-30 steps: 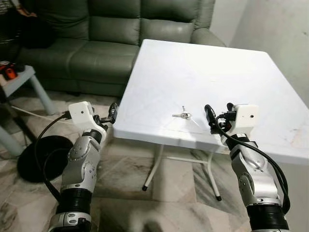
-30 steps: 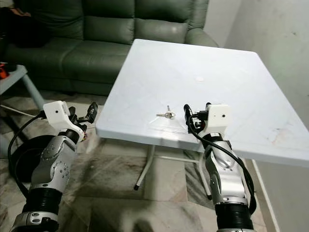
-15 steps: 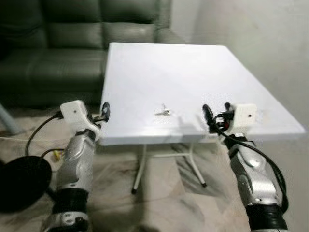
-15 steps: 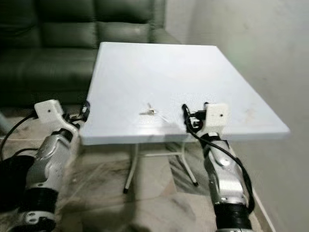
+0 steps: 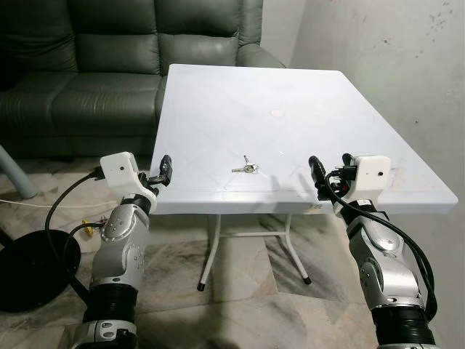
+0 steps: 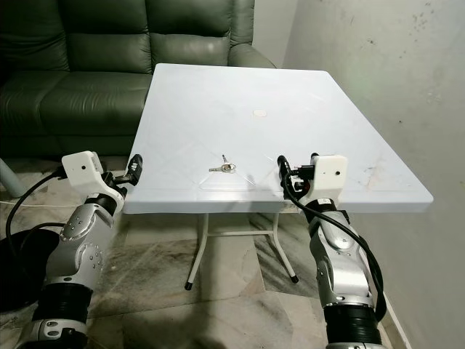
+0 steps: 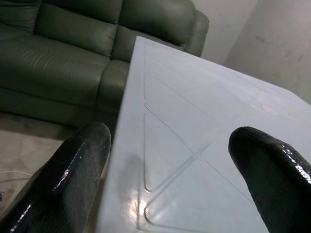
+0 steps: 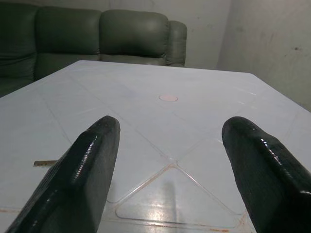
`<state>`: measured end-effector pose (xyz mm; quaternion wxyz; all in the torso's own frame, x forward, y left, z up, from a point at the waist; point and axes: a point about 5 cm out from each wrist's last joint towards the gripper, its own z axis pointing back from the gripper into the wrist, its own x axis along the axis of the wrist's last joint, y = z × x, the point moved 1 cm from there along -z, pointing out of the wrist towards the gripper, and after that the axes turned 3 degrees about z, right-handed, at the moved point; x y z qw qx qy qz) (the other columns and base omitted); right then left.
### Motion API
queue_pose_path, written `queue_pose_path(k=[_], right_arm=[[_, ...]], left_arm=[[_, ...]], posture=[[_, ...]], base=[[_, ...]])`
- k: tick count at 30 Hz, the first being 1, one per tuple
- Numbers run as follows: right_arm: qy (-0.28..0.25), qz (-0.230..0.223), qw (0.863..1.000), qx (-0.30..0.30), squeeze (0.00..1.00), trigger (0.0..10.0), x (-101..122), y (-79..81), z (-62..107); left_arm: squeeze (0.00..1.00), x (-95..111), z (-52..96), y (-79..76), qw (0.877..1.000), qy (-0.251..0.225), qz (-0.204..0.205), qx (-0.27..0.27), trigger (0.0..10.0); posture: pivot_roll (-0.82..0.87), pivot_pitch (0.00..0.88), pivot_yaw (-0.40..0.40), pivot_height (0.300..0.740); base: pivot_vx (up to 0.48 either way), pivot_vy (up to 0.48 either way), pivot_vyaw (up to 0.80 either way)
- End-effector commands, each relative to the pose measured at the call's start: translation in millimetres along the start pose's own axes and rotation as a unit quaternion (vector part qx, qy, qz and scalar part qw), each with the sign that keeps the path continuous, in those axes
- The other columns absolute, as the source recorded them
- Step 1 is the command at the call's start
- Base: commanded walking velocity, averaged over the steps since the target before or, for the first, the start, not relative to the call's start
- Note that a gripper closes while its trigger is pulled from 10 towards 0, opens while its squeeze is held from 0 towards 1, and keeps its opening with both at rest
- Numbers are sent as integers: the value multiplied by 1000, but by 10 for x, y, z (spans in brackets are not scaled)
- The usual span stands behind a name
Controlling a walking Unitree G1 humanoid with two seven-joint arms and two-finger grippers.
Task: Hang keys on a hook
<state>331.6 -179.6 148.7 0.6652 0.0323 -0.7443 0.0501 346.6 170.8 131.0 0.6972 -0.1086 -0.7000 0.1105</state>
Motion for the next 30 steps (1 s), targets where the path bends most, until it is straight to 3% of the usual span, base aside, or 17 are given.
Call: queue_pose_path(k=[1,11,30], right_arm=[[-5,5,1000,4,0,10000,57,-3,-29],[13,33,999,29,0,10000,87,-12,-186],[44,79,991,98,0,10000,33,156,-581]], left_arm=[[0,2,19,-73,1000,1,-10,-13,10000],[0,-68,112,-339,998,8,-39,-57,10000],[0,-30,367,-406,996,18,-50,-71,10000]], posture=[[10,0,-70,740],[25,18,-79,740],[87,89,-83,740]], base=[[0,0,0],[0,0,0],[0,0,0]])
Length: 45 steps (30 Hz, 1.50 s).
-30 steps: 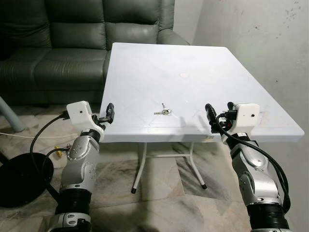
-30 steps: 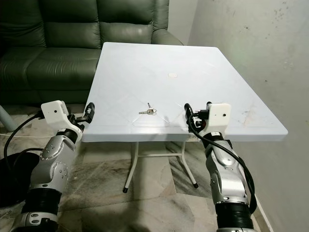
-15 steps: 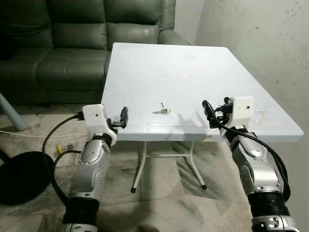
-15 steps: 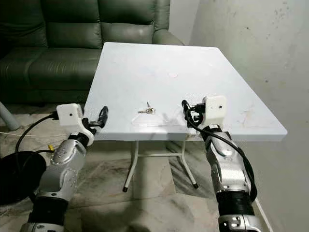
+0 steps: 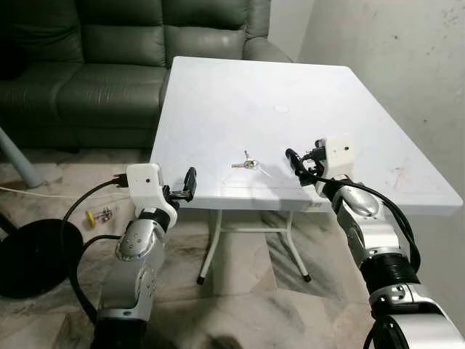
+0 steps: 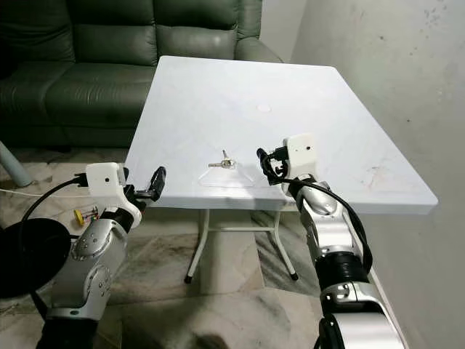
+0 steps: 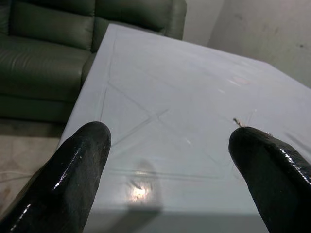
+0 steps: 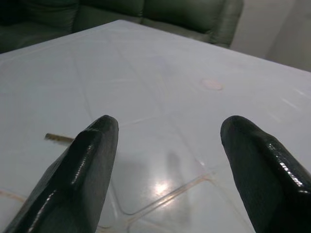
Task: Hang keys on a hook
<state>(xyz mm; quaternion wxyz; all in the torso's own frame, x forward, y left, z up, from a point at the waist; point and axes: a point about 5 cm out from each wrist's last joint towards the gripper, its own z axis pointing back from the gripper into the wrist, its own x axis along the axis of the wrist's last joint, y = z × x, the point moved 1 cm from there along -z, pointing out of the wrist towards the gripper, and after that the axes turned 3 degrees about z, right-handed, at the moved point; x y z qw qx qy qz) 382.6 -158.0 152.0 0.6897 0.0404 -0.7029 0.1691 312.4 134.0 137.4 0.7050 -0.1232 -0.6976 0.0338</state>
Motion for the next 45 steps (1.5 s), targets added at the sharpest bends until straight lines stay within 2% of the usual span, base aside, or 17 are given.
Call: queue_pose_path(k=[1,8,9,10,15,18,19,20,21,23,35,45], right_arm=[[-5,9,1000,2,0,10000,57,-15,-42],[-5,4,1000,20,0,10000,57,43,-118],[-4,8,1000,19,67,10000,54,51,-127],[-4,-1,1000,20,1000,10000,49,76,-145],[-1,7,1000,29,1000,10000,40,154,-178],[0,26,999,35,1000,10000,51,219,-219],[5,28,999,39,937,10000,51,241,-233],[6,25,999,48,773,10000,56,269,-244],[6,20,998,58,0,10000,58,301,-254],[6,42,998,55,0,10000,85,334,-279],[-7,36,996,78,0,10000,222,558,-393],[-5,25,996,83,0,10000,302,665,-457]], left_arm=[[0,23,20,-37,1000,1,-6,-9,10000],[0,54,141,-72,1000,7,-7,-13,10000],[0,56,151,-76,1000,8,-7,-13,10000],[0,62,176,-87,1000,10,-8,-15,10000],[0,80,239,-102,1000,13,-7,-17,10000],[0,87,288,-118,1000,18,-7,-18,10000],[0,87,297,-120,1000,19,-6,-19,10000],[0,88,308,-124,1000,20,-6,-20,10000],[0,88,329,-131,1000,21,-6,-21,10000],[0,87,346,-142,999,23,-4,-24,10000],[0,122,466,-221,999,35,2,-39,10000],[0,169,537,-236,998,39,4,-39,10000]], posture=[[87,89,-83,740],[110,129,-83,740],[110,129,-83,740],[117,136,-85,740],[132,153,-88,740],[141,164,-90,740],[142,167,-90,740],[143,170,-90,740],[145,172,-89,740],[148,178,-91,740],[170,214,-97,740],[187,250,-100,740]], base=[[0,0,0],[0,0,0],[0,0,0],[0,0,0],[0,0,0],[0,0,0],[0,0,0],[0,0,0],[0,0,0],[0,0,0],[0,0,0],[0,0,0]])
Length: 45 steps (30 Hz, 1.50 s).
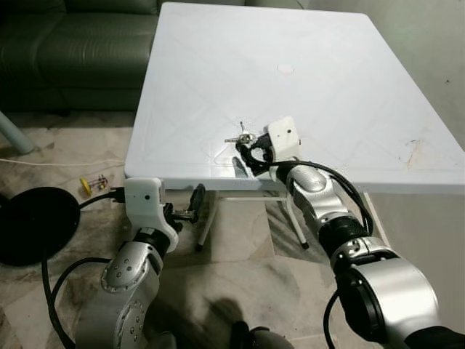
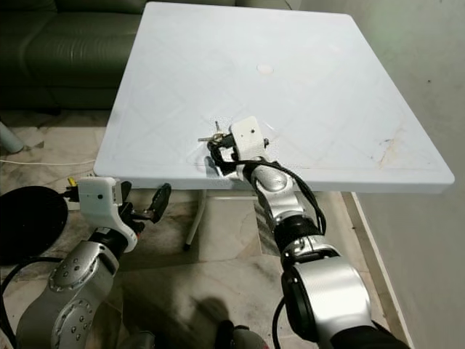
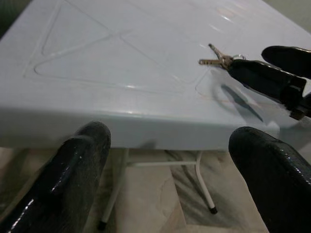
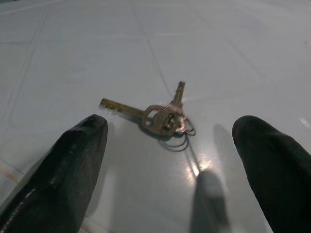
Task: Hang keys on a hook
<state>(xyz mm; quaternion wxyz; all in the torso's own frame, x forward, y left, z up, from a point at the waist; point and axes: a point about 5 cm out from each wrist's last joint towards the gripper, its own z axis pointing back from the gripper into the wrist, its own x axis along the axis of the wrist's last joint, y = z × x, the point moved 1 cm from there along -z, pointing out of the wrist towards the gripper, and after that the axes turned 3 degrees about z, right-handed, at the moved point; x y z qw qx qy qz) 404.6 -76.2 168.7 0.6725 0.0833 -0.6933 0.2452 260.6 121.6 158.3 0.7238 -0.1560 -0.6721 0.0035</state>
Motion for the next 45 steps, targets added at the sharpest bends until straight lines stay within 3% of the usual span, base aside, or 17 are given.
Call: queue_pose_path(k=[1,17,18,19,20,21,22,23,45], right_arm=[[3,-2,1000,-2,0,10000,12,-6,-11],[-6,-37,999,-20,0,10000,175,48,-110],[-6,-39,999,-22,0,7294,181,49,-114],[-7,-46,999,-25,0,2863,200,49,-124],[-7,-46,999,-25,0,2863,200,49,-124],[-7,-48,998,-28,0,941,209,47,-129],[-7,-47,998,-29,0,941,212,45,-130],[-7,-50,998,-31,0,0,213,41,-130],[-24,-79,996,-45,0,0,277,-15,-135]], left_arm=[[0,3,44,-8,1000,3,0,3,10000],[0,54,140,-35,1000,5,5,8,10000],[0,58,143,-36,1000,6,5,8,10000],[0,76,144,-43,1000,5,4,6,10000],[0,76,144,-43,1000,5,4,6,10000],[0,91,144,-51,1000,5,3,4,10000],[0,97,144,-54,1000,4,2,3,10000],[0,102,143,-57,1000,4,2,2,10000],[0,117,122,-78,1000,7,6,-3,10000]], posture=[[188,252,-100,740],[217,283,-106,740],[217,283,-106,740],[221,286,-104,740],[221,286,-104,740],[223,286,-103,740],[224,286,-102,740],[224,287,-101,740],[219,296,-94,740]], base=[[0,0,0],[0,0,0],[0,0,0],[0,0,0],[0,0,0],[0,0,0],[0,0,0],[0,0,0],[0,0,0]])
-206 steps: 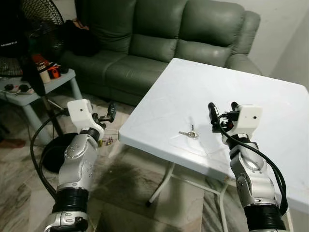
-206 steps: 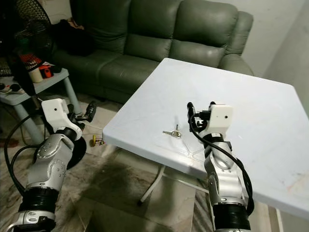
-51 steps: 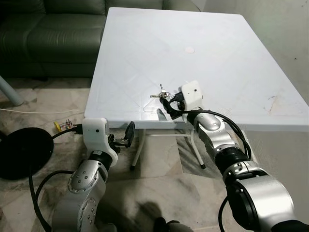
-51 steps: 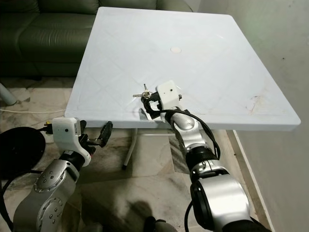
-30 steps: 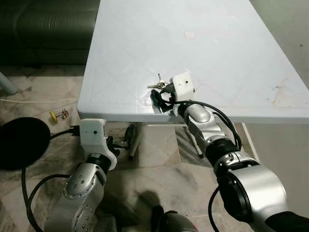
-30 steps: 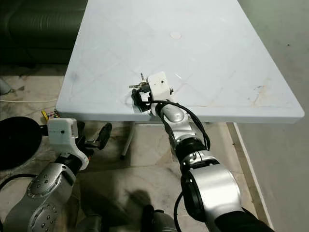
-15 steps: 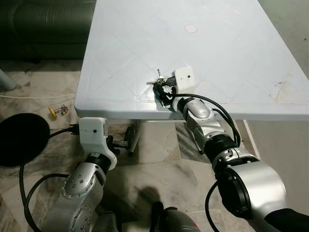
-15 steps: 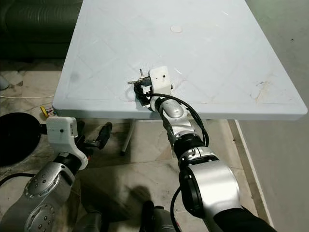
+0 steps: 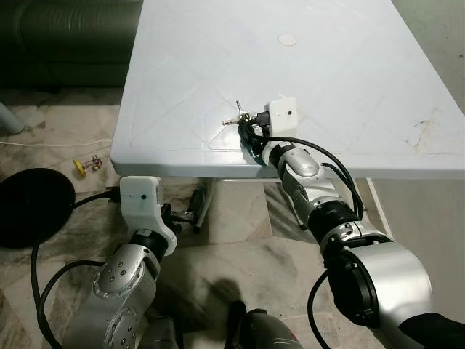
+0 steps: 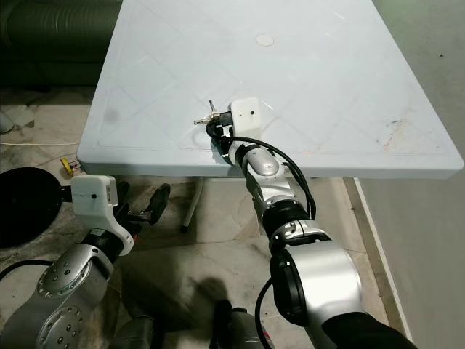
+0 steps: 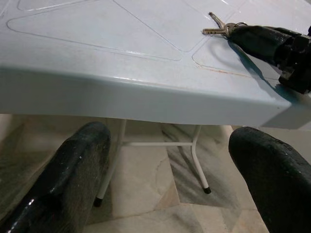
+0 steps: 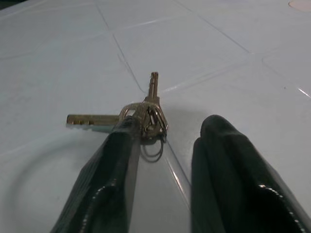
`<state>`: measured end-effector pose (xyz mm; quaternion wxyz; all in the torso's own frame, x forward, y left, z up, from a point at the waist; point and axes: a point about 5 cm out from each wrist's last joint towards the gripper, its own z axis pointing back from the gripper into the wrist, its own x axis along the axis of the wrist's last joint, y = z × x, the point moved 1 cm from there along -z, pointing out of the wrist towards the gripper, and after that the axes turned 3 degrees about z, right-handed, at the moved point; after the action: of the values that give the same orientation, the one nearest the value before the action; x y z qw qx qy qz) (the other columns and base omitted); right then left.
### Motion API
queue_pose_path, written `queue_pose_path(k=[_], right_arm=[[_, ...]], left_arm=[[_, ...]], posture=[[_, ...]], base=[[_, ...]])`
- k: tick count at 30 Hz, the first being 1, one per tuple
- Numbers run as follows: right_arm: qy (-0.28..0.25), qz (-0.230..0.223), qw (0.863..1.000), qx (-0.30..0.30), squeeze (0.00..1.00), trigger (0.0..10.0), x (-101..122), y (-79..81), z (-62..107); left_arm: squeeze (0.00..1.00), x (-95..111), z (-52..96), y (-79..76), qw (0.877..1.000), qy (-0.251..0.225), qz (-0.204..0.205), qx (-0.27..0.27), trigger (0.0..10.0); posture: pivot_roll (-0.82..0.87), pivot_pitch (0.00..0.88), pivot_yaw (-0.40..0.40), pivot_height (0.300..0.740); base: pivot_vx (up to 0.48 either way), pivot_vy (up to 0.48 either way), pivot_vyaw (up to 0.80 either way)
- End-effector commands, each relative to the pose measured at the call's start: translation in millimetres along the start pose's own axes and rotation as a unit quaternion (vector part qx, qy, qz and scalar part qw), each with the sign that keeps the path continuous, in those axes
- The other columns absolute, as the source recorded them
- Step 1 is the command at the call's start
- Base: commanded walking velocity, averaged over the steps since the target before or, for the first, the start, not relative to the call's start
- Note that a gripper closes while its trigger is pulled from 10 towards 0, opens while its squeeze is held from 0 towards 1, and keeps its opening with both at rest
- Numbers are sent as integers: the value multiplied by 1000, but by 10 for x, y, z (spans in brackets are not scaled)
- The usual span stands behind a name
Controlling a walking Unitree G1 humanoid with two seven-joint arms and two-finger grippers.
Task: Hang keys on a hook
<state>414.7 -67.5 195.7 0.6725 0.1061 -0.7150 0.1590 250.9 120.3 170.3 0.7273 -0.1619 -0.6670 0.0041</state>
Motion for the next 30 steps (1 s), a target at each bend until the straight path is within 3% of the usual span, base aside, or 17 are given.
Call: queue_pose_path(k=[1,17,18,19,20,21,24,25,26,30], right_arm=[[3,-7,1000,5,0,196,5,20,-11],[2,-11,1000,3,0,0,31,-1,-18],[1,-8,1000,0,0,3569,30,-9,-16],[1,-7,1000,-1,0,3569,29,-15,-14],[0,-6,1000,-2,0,7843,29,-18,-13],[1,-5,1000,-2,0,10000,26,-19,-12],[3,-7,1000,-1,0,10000,19,-20,-11],[8,-15,1000,-1,110,10000,5,-23,-9],[10,-25,1000,-2,1000,10000,-1,-30,-9],[0,-23,1000,-10,980,10000,33,-58,-9]], left_arm=[[0,15,24,-19,1000,1,1,0,10000],[0,19,23,-15,1000,2,2,3,10000],[0,17,25,-16,1000,2,2,3,10000],[0,16,26,-17,1000,2,2,3,10000],[0,16,26,-17,1000,2,2,3,10000],[0,17,25,-15,1000,2,2,3,10000],[0,16,24,-12,1000,3,2,4,10000],[0,16,23,-13,1000,3,2,4,10000],[0,16,22,-14,1000,3,1,4,10000],[0,17,21,-14,1000,2,2,3,10000]], posture=[[222,300,-94,740],[225,308,-93,740],[225,309,-93,740],[225,309,-93,740],[225,309,-93,740],[225,310,-93,740],[225,312,-92,740],[225,312,-92,740],[225,312,-92,740],[226,313,-92,740]], base=[[0,0,0],[0,0,0],[0,0,0],[0,0,0],[0,0,0],[0,0,0],[0,0,0],[0,0,0],[0,0,0],[0,0,0]])
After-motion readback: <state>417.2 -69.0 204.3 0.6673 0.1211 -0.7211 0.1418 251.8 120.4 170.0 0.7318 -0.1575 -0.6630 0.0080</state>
